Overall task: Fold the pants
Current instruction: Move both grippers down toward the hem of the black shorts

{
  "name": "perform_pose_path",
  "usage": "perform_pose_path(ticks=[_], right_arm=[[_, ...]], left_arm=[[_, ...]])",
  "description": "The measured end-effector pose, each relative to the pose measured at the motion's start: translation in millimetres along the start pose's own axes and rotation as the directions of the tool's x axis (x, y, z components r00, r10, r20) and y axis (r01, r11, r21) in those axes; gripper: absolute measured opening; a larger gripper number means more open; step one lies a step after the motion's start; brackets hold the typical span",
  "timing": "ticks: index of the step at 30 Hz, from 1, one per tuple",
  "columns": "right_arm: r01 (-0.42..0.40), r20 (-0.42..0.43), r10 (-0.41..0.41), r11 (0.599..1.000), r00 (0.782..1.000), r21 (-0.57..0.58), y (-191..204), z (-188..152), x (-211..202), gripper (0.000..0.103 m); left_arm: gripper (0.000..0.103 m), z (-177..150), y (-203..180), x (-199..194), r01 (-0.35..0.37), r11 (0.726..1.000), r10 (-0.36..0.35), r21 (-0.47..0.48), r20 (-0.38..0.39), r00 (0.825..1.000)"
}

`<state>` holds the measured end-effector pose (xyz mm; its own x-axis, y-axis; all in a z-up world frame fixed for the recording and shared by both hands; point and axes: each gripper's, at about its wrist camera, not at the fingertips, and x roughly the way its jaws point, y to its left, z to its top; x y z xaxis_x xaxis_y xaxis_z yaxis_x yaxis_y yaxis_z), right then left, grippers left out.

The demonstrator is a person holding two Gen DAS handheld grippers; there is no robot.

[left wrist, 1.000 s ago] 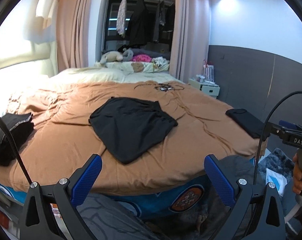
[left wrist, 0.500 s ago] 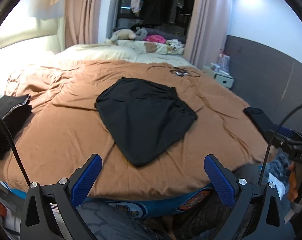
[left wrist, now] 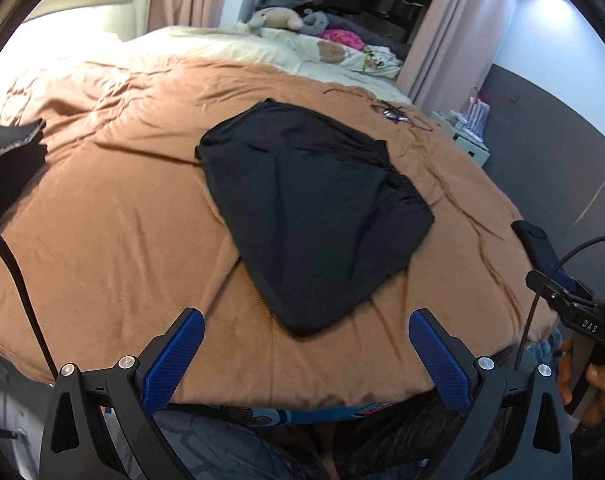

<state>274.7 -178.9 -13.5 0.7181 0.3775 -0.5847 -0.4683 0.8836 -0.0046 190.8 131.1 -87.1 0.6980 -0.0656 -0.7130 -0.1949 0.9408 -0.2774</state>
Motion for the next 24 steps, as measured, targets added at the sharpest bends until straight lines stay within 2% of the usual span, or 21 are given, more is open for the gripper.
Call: perform_pose_path(ticks=[3,5,7,10,14,20,24], right_arm=[[-0.005,-0.032,0.004,1.000,0.999,-0.014,7,9,14,0.103],[-0.020,-0.049,0.020,1.000,0.999,0.005,3,18,29,0.103],[-0.024,-0.051,0.025,1.000,0.998,0.018,-1,24,38,0.103],[-0.031,-0.049,0.032,0.999,0.998,0.020,-6,29,53,0.103],[-0.111,-0.105,0.117,0.992,0.988,0.060,-19,34,76,0.103],[-0.139,-0.124,0.149,0.987,0.981,0.082,-31,45,105,0.102],[-0.175,-0.141,0.192,0.977,0.971,0.125,-38,50,125,0.095]], left_arm=[[0.098,4,9,14,0.023,0.999,-0.024,-0.035,-0.028,0.999],[0.082,7,15,23,0.017,0.999,-0.020,-0.052,-0.048,0.999],[0.073,10,21,34,0.017,0.997,-0.024,-0.081,-0.082,0.996],[0.063,13,31,52,0.029,0.990,-0.046,-0.138,-0.125,0.991],[0.050,17,42,74,0.029,0.979,-0.066,-0.199,-0.180,0.982],[0.046,20,54,97,0.035,0.958,-0.104,-0.285,-0.230,0.968],[0.046,25,60,108,0.049,0.945,-0.132,-0.324,-0.242,0.961]])
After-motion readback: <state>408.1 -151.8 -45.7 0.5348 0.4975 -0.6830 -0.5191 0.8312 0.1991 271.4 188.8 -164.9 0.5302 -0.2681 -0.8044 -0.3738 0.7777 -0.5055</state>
